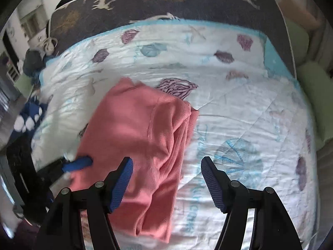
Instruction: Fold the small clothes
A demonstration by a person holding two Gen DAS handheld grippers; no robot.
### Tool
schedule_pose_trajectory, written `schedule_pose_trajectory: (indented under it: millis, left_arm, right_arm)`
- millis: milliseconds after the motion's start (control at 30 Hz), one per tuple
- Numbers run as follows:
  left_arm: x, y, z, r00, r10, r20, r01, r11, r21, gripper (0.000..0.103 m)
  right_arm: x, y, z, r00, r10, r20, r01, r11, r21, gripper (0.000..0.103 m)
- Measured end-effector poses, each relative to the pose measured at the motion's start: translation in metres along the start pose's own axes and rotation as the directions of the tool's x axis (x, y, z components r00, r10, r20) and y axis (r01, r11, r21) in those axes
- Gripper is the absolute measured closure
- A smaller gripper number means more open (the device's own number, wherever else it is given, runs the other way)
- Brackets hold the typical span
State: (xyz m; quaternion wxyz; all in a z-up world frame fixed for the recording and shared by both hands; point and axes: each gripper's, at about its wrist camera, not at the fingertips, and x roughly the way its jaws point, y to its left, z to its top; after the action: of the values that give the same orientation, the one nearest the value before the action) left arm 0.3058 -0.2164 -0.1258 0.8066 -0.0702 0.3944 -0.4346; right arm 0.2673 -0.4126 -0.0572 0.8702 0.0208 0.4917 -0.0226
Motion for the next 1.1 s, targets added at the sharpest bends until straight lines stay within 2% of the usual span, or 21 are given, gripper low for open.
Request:
schedule_pose_trajectory:
  millis: [133,267,300,367,433,500,533,600,633,667,733,767,833,867,933,1000,1067,1100]
  left_arm:
    - [-0.014,-0.002,0.004,0.999,0.042,0.024,-0.042,0.999,-0.005,0.017]
    - [-0.018,-0.004,0.009,0.987,0.155,0.029,-0.156,0.986,0.055,0.017]
    - [-0.014,0.001,0.008,0.982,0.189,0.007,-0.189,0.98,0.054,0.017]
    - [-0.008,0.01,0.002,0.977,0.208,-0.036,-0.207,0.978,0.036,0.017]
    - [-0.002,0.022,-0.004,0.972,0.216,-0.097,-0.215,0.976,0.025,0.017]
    - [-0.012,0.04,-0.005,0.972,0.211,-0.107,-0.213,0.977,-0.008,0.017]
    - [-0.019,0.048,-0.004,0.973,0.205,-0.102,-0.21,0.977,-0.035,0.017]
    - [-0.032,0.062,-0.002,0.979,0.18,-0.1,-0.189,0.978,-0.089,0.017]
    - [-0.036,0.068,0.0,0.982,0.16,-0.099,-0.171,0.979,-0.113,0.017]
    - [-0.04,0.074,0.002,0.986,0.136,-0.095,-0.149,0.978,-0.147,0.017]
    - [-0.043,0.083,0.004,0.992,0.092,-0.085,-0.109,0.969,-0.221,0.017]
    - [-0.042,0.082,0.004,0.993,0.079,-0.085,-0.097,0.967,-0.234,0.017]
    - [-0.035,0.079,0.0,0.994,0.042,-0.1,-0.066,0.966,-0.25,0.017]
    - [-0.029,0.074,-0.005,0.992,0.023,-0.121,-0.053,0.967,-0.249,0.017]
    - [-0.024,0.066,-0.012,0.989,0.005,-0.146,-0.039,0.971,-0.236,0.017]
    - [-0.023,0.057,-0.017,0.988,0.011,-0.153,-0.044,0.977,-0.211,0.017]
    - [-0.023,0.054,-0.018,0.988,0.008,-0.156,-0.041,0.977,-0.209,0.017]
    - [-0.023,0.054,-0.019,0.987,0.0,-0.159,-0.035,0.976,-0.217,0.017]
  right_arm:
    - [0.01,0.009,-0.028,1.0,0.015,-0.021,-0.016,1.0,-0.019,0.034]
    - [0.023,0.026,-0.05,0.994,-0.108,-0.007,0.106,0.987,-0.12,0.034]
    - [0.031,0.026,-0.055,0.989,-0.148,-0.021,0.144,0.979,-0.143,0.034]
    - [0.05,0.022,-0.067,0.965,-0.259,-0.043,0.246,0.95,-0.189,0.034]
    - [0.051,0.007,-0.075,0.98,-0.199,-0.03,0.193,0.973,-0.127,0.03]
    - [0.044,-0.013,-0.074,0.991,-0.118,-0.07,0.117,0.993,-0.015,0.03]
    - [0.039,-0.018,-0.073,0.991,-0.11,-0.076,0.11,0.994,-0.007,0.03]
    - [0.025,-0.02,-0.07,0.985,-0.162,-0.062,0.159,0.986,-0.043,0.03]
    - [0.013,-0.023,-0.066,0.981,-0.19,-0.038,0.188,0.981,-0.04,0.03]
    - [0.004,-0.027,-0.062,0.983,-0.184,-0.014,0.184,0.983,-0.018,0.03]
    - [-0.014,-0.035,-0.054,0.994,-0.097,0.043,0.094,0.993,0.069,0.028]
    - [-0.019,-0.036,-0.05,0.997,-0.014,0.071,0.006,0.994,0.112,0.028]
    - [-0.022,-0.029,-0.045,0.982,0.154,0.109,-0.167,0.978,0.124,0.028]
    - [-0.016,-0.019,-0.044,0.97,0.225,0.087,-0.234,0.966,0.11,0.028]
    - [-0.001,-0.009,-0.044,0.962,0.271,0.02,-0.272,0.959,0.08,0.028]
    - [0.021,-0.012,-0.05,0.952,0.301,-0.054,-0.293,0.949,0.121,0.028]
    - [0.041,-0.025,-0.059,0.914,0.392,-0.105,-0.36,0.903,0.235,0.028]
    - [0.046,-0.032,-0.061,0.902,0.422,-0.091,-0.385,0.881,0.275,0.029]
